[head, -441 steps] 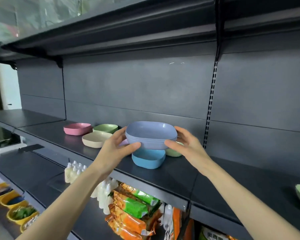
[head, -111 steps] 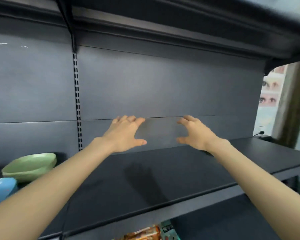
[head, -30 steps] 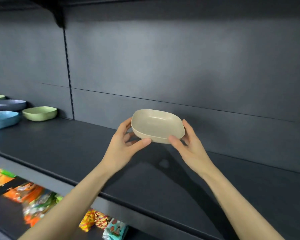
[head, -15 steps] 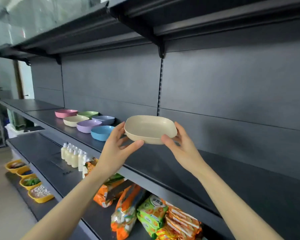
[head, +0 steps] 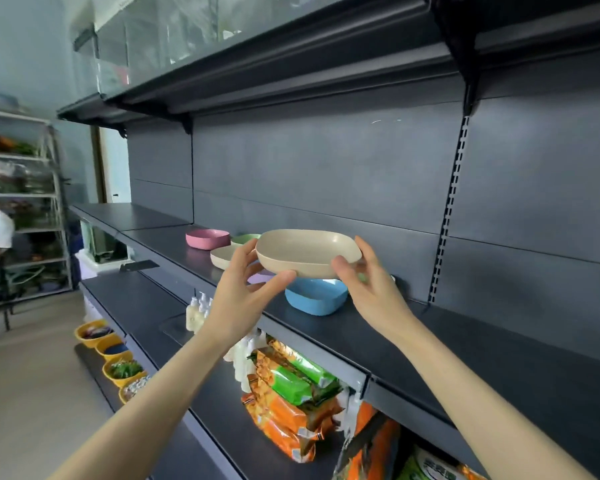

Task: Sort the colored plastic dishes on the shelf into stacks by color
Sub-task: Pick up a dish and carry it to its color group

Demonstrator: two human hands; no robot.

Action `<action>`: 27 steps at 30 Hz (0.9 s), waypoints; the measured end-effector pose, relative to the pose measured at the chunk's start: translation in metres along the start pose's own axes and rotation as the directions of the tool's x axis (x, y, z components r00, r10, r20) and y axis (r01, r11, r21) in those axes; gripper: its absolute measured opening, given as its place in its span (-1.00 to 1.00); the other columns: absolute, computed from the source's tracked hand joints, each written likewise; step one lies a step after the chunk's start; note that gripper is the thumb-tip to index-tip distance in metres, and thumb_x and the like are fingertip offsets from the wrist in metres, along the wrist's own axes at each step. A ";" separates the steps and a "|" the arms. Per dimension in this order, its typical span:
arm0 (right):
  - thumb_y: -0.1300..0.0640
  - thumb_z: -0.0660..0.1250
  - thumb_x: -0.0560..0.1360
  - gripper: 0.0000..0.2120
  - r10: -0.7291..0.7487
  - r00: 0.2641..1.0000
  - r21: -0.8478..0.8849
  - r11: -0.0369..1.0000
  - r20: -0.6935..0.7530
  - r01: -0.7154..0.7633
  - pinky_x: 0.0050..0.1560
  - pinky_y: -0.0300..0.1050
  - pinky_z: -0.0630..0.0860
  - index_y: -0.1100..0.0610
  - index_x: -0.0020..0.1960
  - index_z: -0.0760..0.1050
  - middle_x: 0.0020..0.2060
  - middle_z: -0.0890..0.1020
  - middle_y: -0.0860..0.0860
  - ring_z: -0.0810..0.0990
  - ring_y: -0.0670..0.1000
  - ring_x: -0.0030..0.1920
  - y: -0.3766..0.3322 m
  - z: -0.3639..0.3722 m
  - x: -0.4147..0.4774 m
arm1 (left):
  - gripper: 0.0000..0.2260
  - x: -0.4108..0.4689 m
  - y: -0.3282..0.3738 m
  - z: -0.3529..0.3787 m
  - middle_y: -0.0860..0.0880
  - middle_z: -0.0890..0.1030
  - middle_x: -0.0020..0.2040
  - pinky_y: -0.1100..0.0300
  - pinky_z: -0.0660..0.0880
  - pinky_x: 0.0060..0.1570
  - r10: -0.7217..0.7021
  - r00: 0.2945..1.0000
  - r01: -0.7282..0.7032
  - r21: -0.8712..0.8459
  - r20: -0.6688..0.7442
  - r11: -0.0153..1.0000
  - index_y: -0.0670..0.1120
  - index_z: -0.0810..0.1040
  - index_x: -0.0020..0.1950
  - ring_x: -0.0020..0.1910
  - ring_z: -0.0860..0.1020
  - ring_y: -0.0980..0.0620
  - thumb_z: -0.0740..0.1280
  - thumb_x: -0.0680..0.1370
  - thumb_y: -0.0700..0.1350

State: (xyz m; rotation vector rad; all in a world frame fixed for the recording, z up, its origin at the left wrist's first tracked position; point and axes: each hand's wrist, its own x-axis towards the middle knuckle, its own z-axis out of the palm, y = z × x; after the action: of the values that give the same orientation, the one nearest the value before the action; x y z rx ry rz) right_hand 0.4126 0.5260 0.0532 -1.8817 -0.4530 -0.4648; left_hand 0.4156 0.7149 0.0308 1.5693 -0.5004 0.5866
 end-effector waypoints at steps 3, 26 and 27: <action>0.03 0.20 0.58 -0.82 -0.005 1.000 0.033 0.999 -0.006 0.005 -0.20 -0.61 0.34 -0.10 0.14 0.24 -0.07 0.49 -0.21 0.50 -0.41 -0.13 0.018 0.035 0.038 | -0.39 0.028 -0.029 -0.024 0.02 0.52 0.25 0.41 0.49 0.00 0.006 1.000 -0.006 0.025 -0.018 1.000 -0.11 0.32 0.38 0.23 0.51 0.10 0.41 0.39 0.01; -0.06 0.24 0.55 -0.86 0.104 0.994 -0.171 0.979 -0.039 -0.109 -0.19 -0.60 0.32 -0.05 0.00 0.31 -0.17 0.49 -0.28 0.50 -0.28 -0.14 0.120 0.257 0.293 | -0.65 0.262 -0.256 -0.206 0.13 0.56 0.14 0.46 0.48 -0.07 -0.128 0.985 0.131 -0.017 0.112 0.991 0.00 0.38 0.16 0.06 0.56 0.31 0.43 0.46 -0.20; -0.07 0.25 0.55 -0.87 0.123 0.991 -0.193 0.972 -0.059 -0.132 -0.21 -0.58 0.33 -0.06 -0.03 0.33 -0.21 0.52 -0.27 0.52 -0.28 -0.16 0.126 0.263 0.300 | -0.67 0.271 -0.266 -0.210 0.15 0.56 0.10 0.48 0.47 -0.09 -0.124 0.980 0.130 -0.029 0.157 0.991 0.03 0.38 0.11 0.02 0.57 0.34 0.42 0.47 -0.23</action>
State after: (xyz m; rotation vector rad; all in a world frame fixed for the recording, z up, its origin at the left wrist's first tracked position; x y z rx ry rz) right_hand 0.7600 0.7572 0.0229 -2.0717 -0.2605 -0.4804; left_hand 0.7771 0.9531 0.0077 1.6037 -0.5213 0.3572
